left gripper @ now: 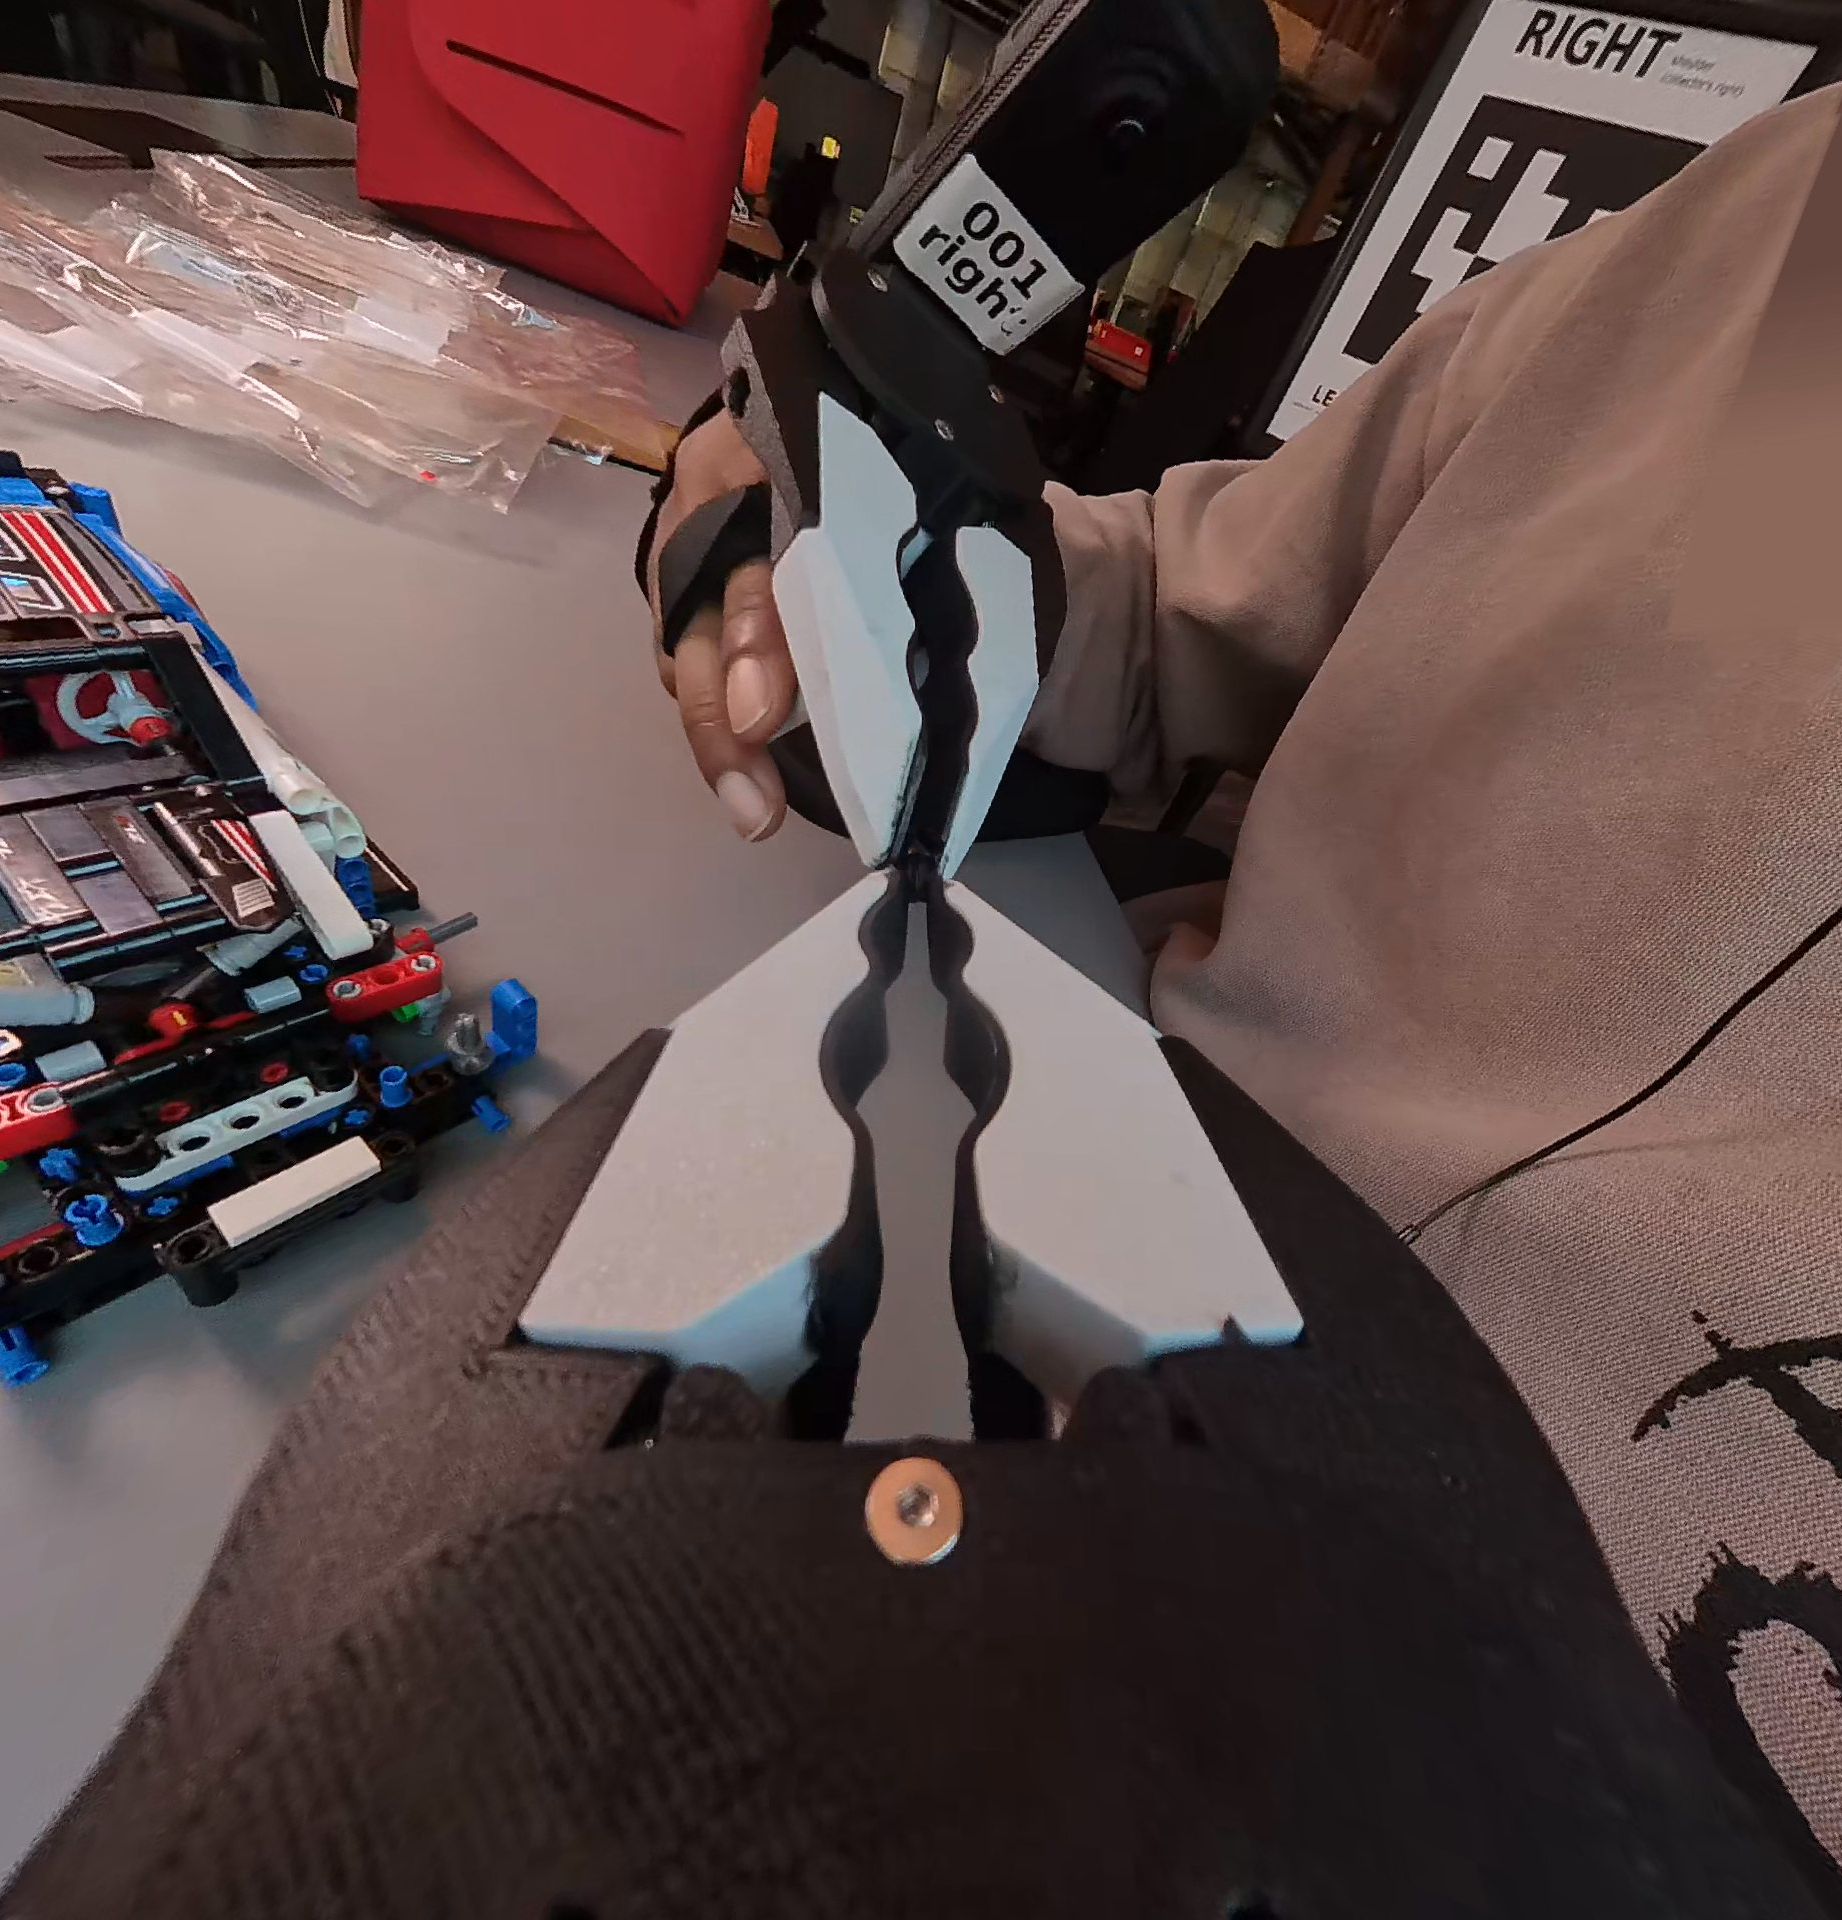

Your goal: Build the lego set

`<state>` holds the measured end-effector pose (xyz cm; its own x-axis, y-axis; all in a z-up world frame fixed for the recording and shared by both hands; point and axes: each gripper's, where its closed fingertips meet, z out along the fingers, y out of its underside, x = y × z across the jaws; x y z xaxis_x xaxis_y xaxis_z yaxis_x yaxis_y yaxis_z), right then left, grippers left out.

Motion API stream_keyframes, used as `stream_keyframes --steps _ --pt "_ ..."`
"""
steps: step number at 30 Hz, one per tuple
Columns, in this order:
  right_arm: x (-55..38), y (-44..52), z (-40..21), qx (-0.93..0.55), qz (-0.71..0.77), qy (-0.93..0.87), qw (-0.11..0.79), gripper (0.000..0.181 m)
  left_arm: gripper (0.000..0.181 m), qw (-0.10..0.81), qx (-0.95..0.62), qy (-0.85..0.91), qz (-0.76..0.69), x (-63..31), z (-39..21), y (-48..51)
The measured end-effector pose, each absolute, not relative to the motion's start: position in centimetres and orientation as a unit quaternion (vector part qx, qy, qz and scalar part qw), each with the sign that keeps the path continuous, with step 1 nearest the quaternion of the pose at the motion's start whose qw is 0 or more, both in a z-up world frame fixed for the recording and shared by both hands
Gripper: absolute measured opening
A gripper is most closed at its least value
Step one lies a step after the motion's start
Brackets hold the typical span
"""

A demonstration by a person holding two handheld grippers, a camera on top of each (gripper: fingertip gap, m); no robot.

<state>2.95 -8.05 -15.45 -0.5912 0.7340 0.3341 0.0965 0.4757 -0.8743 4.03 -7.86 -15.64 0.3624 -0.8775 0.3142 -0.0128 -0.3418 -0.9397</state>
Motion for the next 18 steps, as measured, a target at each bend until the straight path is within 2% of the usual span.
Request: stream_keyframes --steps 8,12,15,18 --pt "2.5 -7.5 -15.7 -0.298 0.455 -0.757 0.361 0.006 0.002 0.466 -0.692 0.312 -0.455 3.5 -15.9 -7.4" --pt "2.1 -5.0 -16.2 -0.369 0.488 -0.712 0.343 0.005 0.015 0.489 -0.761 0.319 -0.282 -1.0 -17.9 -5.0" --pt "2.4 -3.3 -16.6 -0.403 0.497 -0.690 0.338 0.005 0.025 0.410 -0.824 0.313 -0.233 -3.5 -21.9 -5.1" --pt "2.4 -2.6 -17.0 -0.418 0.503 -0.680 0.331 0.005 0.024 0.380 -0.839 0.321 -0.219 -3.5 -23.6 -5.2"
